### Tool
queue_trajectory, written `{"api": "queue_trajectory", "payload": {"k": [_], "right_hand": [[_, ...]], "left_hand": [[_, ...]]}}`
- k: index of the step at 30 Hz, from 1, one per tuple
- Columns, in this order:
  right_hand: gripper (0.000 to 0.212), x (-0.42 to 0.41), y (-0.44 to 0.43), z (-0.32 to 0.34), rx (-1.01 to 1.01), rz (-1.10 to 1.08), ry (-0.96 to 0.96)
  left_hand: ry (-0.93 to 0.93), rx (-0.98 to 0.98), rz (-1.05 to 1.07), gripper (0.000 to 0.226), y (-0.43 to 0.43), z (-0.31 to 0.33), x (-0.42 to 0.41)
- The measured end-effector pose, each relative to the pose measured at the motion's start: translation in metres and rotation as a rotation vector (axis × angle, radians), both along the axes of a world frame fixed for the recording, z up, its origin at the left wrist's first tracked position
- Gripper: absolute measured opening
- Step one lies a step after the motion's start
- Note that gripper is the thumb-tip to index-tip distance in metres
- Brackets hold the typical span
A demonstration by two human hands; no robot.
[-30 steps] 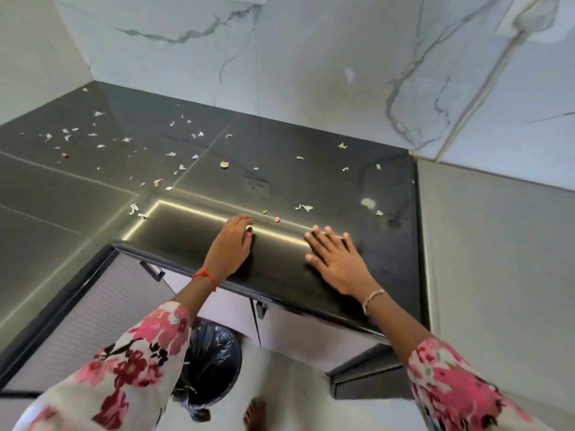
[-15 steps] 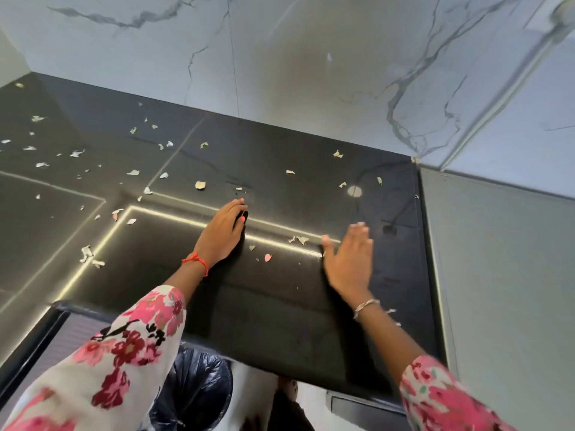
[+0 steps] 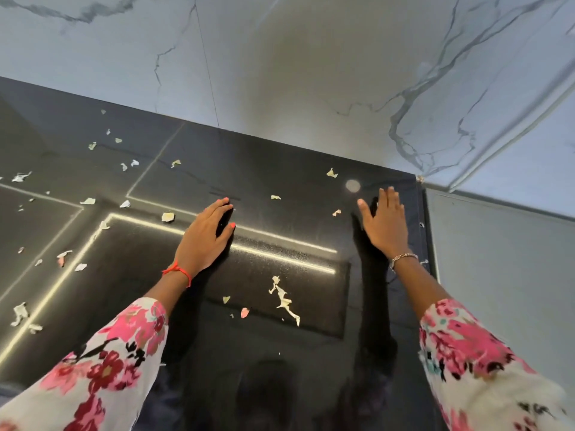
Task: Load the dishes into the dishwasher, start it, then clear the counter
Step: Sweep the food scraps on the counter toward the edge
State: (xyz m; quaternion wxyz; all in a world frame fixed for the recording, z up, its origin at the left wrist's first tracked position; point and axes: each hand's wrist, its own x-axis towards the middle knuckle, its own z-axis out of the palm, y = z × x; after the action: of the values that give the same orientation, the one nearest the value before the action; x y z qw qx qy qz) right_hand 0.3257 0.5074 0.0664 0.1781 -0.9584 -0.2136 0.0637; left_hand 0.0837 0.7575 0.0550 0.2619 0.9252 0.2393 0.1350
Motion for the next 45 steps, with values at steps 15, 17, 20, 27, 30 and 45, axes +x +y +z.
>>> {"api": "queue_trajectory", "payload": {"k": [15, 17, 20, 27, 30, 45], "right_hand": [[0.069, 0.032, 0.090, 0.005, 0.020, 0.339, 0.075], [0.071, 0.031, 0.102, -0.002, -0.032, 0.379, 0.037], [0.070, -0.012, 0.125, -0.008, -0.033, 0.544, -0.040], [0.073, -0.126, 0.106, -0.002, 0.035, 0.951, 0.092], [0.052, -0.133, 0.080, 0.005, 0.253, 0.961, 0.368], [0.062, -0.229, 0.127, 0.006, 0.241, 0.755, 0.367]], "left_hand": [[-0.008, -0.025, 0.034, 0.040, -0.001, 0.004, 0.001], [-0.011, -0.030, 0.042, 0.039, -0.001, 0.002, 0.001], [-0.013, -0.031, 0.043, 0.039, 0.001, 0.001, 0.001], [-0.087, -0.084, 0.083, 0.033, -0.002, 0.004, 0.000], [-0.140, -0.085, 0.160, 0.029, -0.005, 0.011, -0.009], [0.003, -0.017, 0.332, 0.036, -0.018, 0.006, -0.139]]}}
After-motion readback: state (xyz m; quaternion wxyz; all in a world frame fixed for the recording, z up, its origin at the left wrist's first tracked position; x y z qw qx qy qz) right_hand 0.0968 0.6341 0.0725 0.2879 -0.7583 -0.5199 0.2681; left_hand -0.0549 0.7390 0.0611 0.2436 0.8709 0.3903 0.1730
